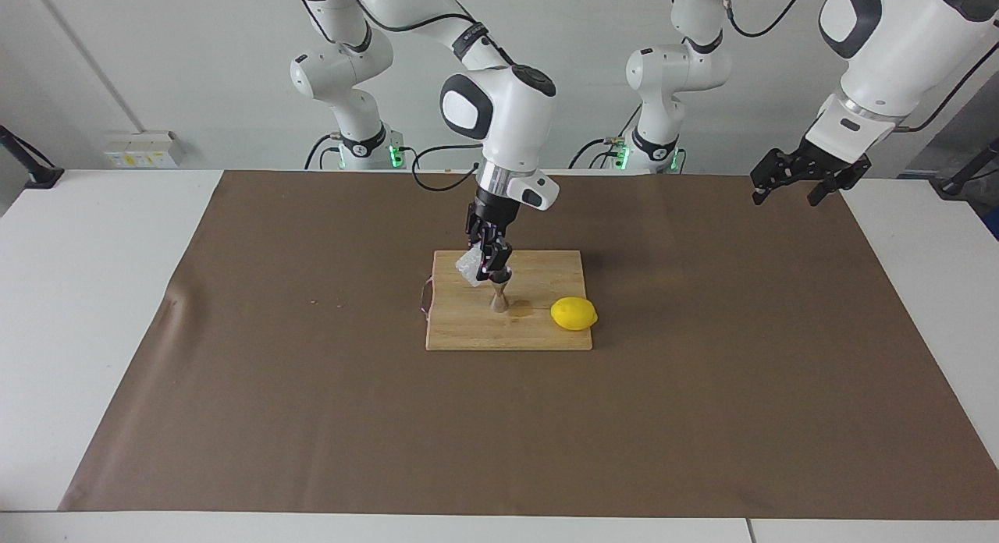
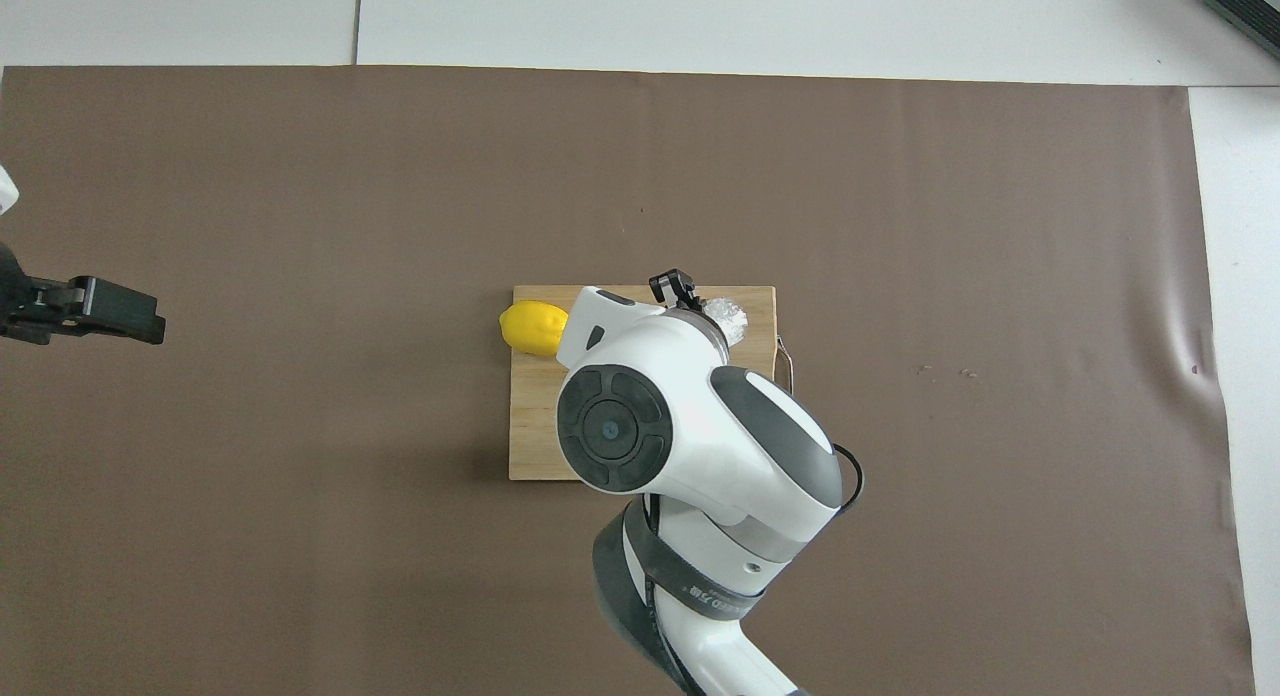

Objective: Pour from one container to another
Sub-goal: 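Tilt the white cup with the right gripper above the steel cup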

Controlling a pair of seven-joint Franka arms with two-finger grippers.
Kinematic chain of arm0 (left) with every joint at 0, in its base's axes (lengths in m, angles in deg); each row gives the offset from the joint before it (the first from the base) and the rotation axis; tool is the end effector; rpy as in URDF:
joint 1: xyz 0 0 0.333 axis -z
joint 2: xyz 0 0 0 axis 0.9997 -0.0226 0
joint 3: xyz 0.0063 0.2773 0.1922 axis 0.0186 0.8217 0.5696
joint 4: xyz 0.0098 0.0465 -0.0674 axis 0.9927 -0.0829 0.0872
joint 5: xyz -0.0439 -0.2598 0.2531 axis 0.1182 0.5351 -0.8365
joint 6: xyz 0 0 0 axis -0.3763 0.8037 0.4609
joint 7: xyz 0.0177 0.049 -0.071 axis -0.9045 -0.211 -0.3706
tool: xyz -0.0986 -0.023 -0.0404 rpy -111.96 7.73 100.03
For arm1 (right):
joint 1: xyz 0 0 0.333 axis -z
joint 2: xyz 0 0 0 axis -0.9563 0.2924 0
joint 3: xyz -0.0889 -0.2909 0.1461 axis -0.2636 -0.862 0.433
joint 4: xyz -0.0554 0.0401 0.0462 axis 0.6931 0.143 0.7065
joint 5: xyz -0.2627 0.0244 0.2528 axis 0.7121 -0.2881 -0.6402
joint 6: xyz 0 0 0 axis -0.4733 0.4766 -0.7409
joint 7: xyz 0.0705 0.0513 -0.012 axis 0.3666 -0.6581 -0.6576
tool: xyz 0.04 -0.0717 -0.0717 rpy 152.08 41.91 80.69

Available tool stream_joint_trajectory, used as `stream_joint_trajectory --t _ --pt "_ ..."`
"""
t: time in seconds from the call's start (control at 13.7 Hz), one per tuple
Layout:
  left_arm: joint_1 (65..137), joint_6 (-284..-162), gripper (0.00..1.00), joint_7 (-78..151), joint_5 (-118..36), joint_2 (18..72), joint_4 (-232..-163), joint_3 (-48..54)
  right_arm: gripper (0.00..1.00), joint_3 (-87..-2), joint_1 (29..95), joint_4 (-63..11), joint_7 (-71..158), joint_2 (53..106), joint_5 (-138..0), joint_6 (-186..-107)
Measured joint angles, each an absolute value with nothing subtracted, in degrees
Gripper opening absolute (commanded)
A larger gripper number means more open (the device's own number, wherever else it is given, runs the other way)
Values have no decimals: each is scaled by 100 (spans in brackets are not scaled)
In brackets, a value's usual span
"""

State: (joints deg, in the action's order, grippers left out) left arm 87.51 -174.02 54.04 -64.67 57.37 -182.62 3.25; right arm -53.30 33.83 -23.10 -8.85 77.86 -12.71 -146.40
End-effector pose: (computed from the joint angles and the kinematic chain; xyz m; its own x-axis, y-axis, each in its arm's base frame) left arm 0.5106 -0.0186 0.6262 0.9962 -0.0658 -0.0568 -0.0641 -0.9975 0.0308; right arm 0.5011 0.3549 0.4729 -0.2803 0.8950 -0.3470 0.9089 0.3637 0.2039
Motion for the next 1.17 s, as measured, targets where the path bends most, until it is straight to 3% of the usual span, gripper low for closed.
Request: stream_joint_trajectory --t 1.17 --pt "8751 -17401 100 5404 -6467 5737 -18262 325 1 -5173 3370 -2400 -877 7778 -639 -14639"
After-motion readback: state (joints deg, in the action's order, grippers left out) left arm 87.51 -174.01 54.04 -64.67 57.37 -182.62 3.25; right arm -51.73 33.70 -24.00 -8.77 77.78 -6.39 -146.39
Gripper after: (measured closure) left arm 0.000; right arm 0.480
